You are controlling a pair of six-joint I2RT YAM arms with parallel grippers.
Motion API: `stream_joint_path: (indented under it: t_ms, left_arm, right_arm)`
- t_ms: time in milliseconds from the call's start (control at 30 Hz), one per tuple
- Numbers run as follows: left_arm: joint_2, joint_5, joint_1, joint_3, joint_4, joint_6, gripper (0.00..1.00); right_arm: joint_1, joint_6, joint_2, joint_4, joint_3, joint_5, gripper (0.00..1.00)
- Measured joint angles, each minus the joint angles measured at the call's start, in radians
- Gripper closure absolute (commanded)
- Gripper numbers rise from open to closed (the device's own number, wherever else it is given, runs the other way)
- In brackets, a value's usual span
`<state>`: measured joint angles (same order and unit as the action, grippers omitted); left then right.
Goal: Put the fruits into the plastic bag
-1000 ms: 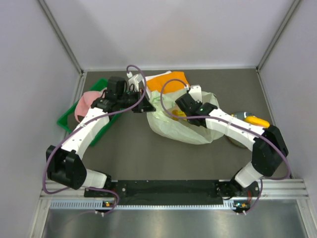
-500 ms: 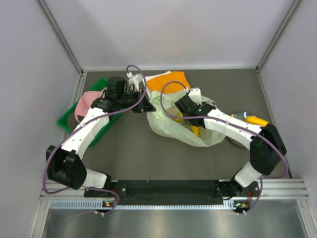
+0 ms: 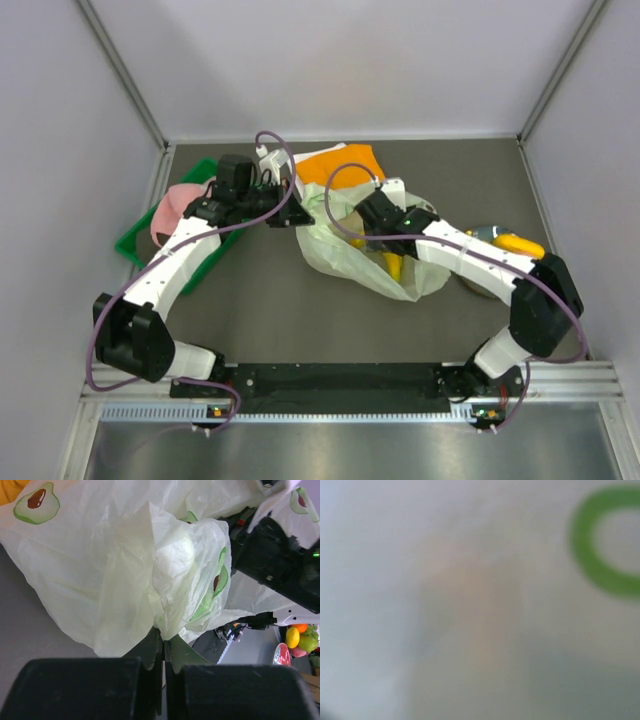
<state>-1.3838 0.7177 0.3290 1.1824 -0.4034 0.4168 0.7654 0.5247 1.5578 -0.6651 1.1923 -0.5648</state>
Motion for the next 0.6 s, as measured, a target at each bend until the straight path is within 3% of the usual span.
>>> stream_joint_path:
  t_ms: [333, 600]
  left_arm:
    - [0.0, 0.0, 0.0, 0.0, 0.0, 0.0, 1.0]
    - [0.0, 0.0, 0.0, -0.001, 0.0, 0.0, 1.0]
  right_arm:
    - [0.0, -0.035, -0.248, 0.146, -0.021, 0.179, 0.35]
    - [0.027, -0.117, -0.257, 0.202, -0.021, 0.359, 0.36]
